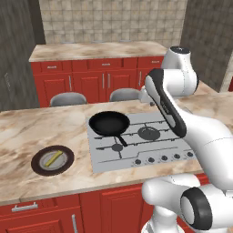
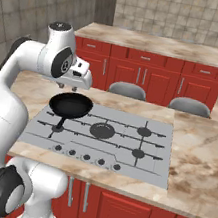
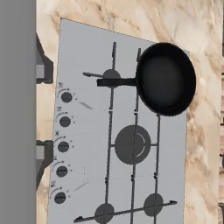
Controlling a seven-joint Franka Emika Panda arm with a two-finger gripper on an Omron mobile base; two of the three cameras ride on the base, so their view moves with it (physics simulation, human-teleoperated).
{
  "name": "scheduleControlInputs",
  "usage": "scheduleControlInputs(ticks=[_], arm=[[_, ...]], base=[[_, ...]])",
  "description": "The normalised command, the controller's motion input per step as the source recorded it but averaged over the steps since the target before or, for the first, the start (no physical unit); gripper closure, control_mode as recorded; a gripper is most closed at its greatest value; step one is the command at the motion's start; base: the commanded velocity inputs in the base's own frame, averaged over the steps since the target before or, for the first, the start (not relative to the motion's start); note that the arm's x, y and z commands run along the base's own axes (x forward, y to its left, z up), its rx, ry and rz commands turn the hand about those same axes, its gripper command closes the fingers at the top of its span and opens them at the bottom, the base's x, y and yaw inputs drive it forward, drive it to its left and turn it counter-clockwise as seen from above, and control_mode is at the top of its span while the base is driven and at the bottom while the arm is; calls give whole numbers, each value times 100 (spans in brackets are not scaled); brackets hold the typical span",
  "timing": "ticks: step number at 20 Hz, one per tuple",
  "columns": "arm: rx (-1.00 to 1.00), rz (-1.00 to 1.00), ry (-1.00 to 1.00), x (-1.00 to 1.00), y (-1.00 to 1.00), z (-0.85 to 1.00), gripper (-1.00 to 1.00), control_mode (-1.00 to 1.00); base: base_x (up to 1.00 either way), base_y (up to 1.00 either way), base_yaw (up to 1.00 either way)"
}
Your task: Pick up the butter stick and place it in the pan. Then turn on the burner for the pan.
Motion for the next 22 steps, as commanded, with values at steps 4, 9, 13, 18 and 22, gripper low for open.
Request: scheduleControlInputs(ticks=[4,9,13,18,22], arm=[[0,0,0,-7,1,-2,-100,-100],[0,-6,1,-7,40,-9,-100,-100],[0,-11,0,0,61,-19,-100,-100],[0,-12,3,0,65,-14,-100,-100],[0,-13,9,0,65,-15,-100,-100]], base=[[0,0,0],[0,0,0],[0,0,0],[0,0,0],[0,0,0]])
